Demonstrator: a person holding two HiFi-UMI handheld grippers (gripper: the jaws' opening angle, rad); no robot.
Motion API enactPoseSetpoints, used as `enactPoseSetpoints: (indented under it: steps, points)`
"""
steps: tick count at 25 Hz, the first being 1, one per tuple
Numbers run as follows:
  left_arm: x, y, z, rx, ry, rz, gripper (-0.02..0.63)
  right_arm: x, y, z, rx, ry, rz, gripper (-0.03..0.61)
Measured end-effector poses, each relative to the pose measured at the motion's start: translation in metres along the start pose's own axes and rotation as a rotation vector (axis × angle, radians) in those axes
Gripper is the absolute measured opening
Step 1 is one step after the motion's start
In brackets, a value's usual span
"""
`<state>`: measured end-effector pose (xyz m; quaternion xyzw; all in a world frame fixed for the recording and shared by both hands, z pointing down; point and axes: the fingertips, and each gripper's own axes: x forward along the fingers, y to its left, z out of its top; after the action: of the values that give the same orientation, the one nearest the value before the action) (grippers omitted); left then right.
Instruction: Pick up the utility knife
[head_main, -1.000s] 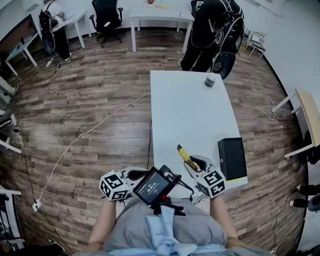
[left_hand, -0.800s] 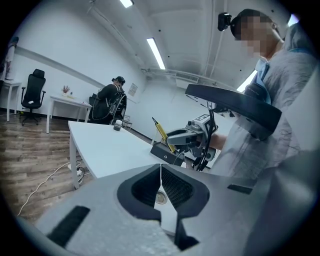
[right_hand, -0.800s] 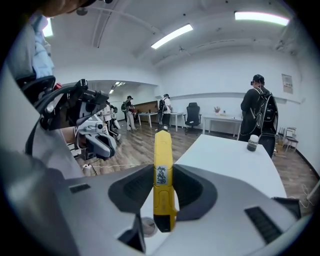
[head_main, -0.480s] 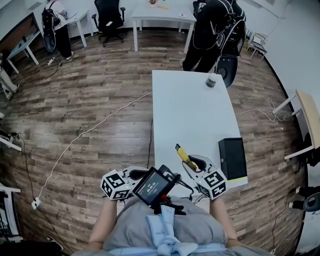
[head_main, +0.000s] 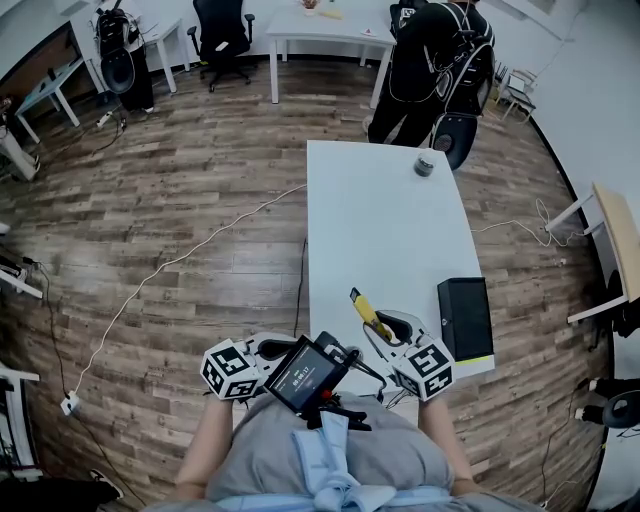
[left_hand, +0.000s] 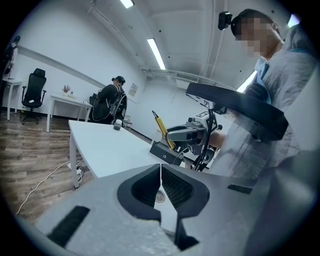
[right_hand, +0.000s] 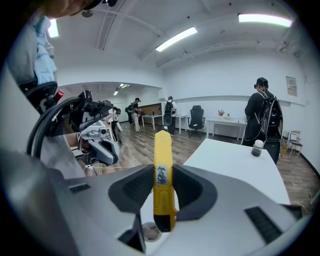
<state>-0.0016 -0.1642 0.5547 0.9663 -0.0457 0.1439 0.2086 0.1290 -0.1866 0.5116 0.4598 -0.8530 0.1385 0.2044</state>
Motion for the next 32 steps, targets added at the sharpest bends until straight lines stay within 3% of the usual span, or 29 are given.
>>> enactPoseSetpoints:
  steps: [32]
  points:
    - [0.0029,0.0015,-0.0031,-0.008,0.003,-0.007,0.018,0.0013,-0.0074,-0.0037,0.040,-0.011,0.012,0.127]
